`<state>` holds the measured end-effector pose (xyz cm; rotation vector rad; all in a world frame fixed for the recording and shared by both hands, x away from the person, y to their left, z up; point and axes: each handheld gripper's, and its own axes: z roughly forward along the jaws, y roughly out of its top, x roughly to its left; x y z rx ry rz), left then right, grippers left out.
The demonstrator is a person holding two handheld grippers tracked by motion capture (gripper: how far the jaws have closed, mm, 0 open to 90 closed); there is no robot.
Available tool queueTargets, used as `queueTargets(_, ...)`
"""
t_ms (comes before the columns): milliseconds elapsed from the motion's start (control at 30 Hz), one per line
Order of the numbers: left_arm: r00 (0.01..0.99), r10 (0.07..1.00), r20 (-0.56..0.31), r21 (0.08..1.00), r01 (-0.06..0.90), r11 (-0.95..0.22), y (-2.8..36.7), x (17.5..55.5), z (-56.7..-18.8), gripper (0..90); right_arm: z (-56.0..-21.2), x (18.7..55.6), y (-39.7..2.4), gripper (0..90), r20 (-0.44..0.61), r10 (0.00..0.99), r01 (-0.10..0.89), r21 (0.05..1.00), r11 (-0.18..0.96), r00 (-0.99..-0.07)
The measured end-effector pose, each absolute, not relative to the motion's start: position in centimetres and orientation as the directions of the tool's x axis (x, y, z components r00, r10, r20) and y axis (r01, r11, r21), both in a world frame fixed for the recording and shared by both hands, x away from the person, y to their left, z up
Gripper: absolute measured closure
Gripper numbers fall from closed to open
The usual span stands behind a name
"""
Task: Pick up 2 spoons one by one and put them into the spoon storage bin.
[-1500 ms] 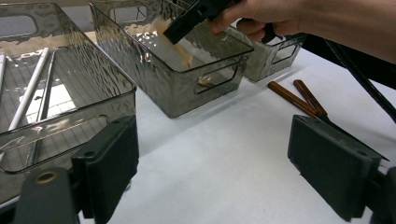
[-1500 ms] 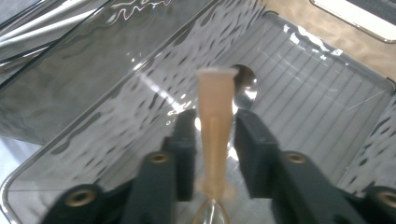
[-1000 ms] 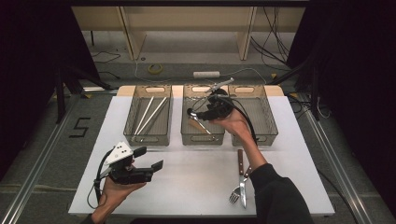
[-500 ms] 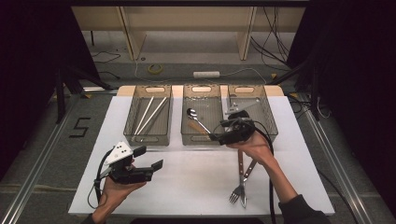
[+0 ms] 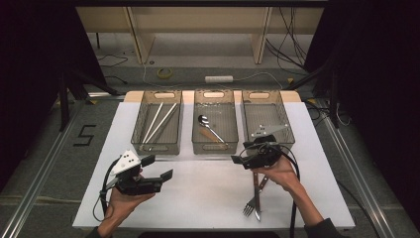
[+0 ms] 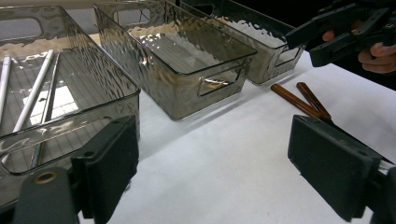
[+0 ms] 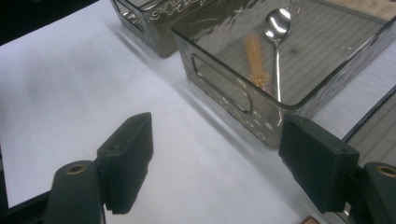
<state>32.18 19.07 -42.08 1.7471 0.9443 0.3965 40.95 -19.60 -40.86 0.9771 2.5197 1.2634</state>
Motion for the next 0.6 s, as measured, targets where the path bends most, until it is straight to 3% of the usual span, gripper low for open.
queueTargets(233,0.630,0.756,-0.177,0.906,0.405,-0.125,19.1,32.2,-42.1,15.9,-41.8,41.0,-19.9,30.7,0.142,0.627,0.501,0.743,0.444,-0.766)
queueTargets(600,0.629,0.758,-0.175,0.904,0.407,-0.129,18.8,32.4,-42.1,15.9,-43.3,40.9,-20.5,54.0,0.124,0.639,0.523,0.699,0.487,-0.760)
